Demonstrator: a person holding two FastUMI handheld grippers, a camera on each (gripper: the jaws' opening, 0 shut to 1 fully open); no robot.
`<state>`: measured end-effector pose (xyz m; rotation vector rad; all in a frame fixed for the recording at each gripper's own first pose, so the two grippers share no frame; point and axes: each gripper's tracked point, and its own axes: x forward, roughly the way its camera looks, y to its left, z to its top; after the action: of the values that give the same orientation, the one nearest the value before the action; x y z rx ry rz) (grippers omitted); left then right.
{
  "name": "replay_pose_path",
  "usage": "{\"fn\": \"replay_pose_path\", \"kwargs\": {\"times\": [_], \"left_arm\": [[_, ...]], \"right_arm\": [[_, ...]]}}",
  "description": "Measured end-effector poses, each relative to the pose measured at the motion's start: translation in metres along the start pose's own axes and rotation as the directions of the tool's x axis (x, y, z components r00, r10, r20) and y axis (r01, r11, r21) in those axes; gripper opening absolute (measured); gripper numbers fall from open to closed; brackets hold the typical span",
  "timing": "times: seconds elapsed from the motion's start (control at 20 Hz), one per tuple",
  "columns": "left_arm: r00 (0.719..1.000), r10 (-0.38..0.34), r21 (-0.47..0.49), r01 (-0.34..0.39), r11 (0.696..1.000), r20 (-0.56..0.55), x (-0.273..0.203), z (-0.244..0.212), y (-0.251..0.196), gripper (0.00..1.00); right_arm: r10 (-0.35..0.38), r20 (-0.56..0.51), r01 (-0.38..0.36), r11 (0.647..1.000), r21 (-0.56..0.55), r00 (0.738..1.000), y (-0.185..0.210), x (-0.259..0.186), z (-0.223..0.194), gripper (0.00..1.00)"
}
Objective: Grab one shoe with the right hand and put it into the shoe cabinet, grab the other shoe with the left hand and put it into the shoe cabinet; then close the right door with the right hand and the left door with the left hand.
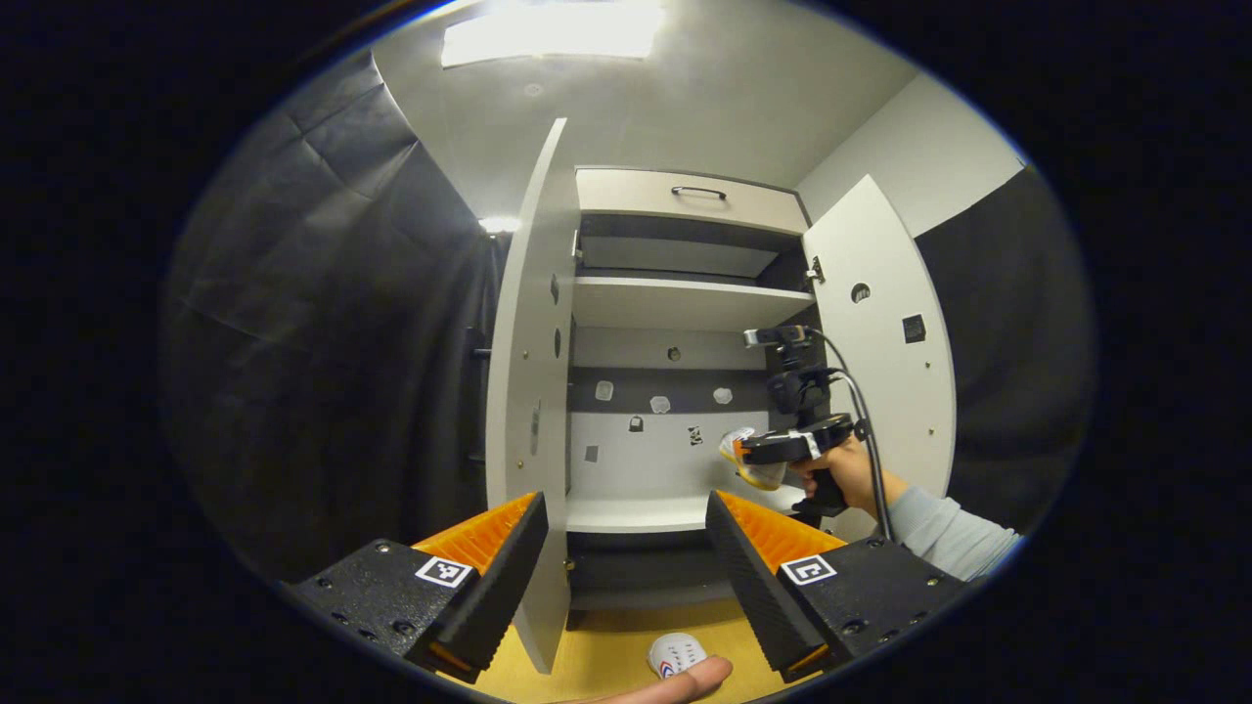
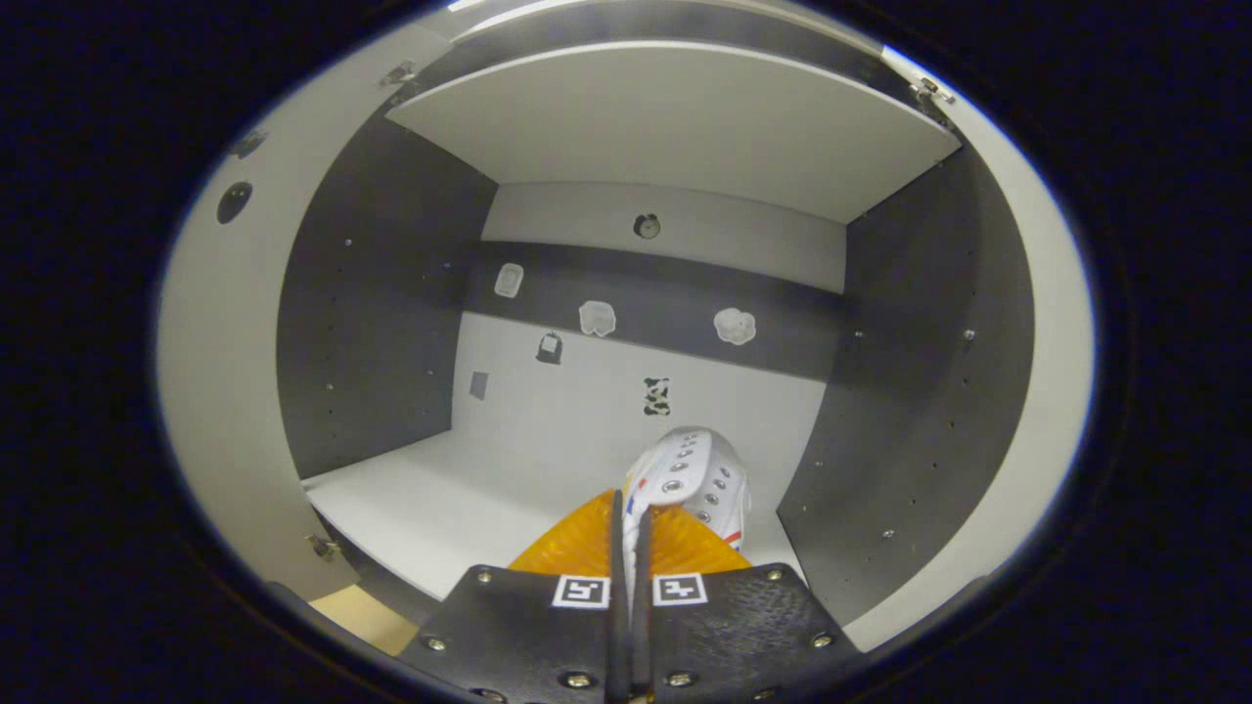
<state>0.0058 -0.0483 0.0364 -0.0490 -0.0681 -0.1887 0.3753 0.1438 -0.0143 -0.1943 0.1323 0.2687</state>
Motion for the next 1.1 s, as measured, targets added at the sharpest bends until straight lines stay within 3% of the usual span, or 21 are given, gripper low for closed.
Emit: {"fn": "replay_pose_path", "kwargs": {"times": [0.3,0.5,0.65,0.75,0.85,0.9,1.1], "left_arm": [[0.999,0.016,-0.032,-0.017,0.999,-0.051,0.018,-0.022,0.002,0.98],[0.995,0.057,0.002,-0.057,0.998,-0.079,0.032,-0.040,0.006,0.99],[0.991,0.042,0.017,-0.040,0.999,-0.129,0.037,-0.054,-0.002,0.99],[0.985,0.063,0.024,-0.060,0.998,-0.160,0.038,-0.060,0.004,0.99],[0.983,0.084,0.017,-0.083,0.996,-0.162,0.038,-0.061,0.007,0.99],[0.982,0.089,0.013,-0.088,0.996,-0.164,0.037,-0.063,0.007,0.99],[0.973,0.084,-0.006,-0.087,0.996,-0.213,0.031,-0.083,0.004,0.99]], "right_arm": [[0.057,-0.062,-0.062,0.994,-0.085,0.996,0.001,0.038,-0.032,0.04],[0.088,-0.116,-0.106,0.981,-0.160,0.989,0.019,0.051,-0.053,0.04],[0.065,-0.130,-0.090,0.978,-0.190,0.989,0.021,0.054,-0.060,0.09],[0.050,-0.064,-0.060,0.983,-0.172,0.997,0.021,0.043,-0.042,0.27],[0.019,0.004,-0.018,0.985,-0.169,1.000,0.018,0.026,-0.025,0.78],[0.007,0.021,-0.004,0.988,-0.156,1.000,0.018,0.012,-0.020,0.99],[-0.006,0.075,0.008,1.000,-0.028,0.997,0.023,-0.045,-0.009,0.98]]}}
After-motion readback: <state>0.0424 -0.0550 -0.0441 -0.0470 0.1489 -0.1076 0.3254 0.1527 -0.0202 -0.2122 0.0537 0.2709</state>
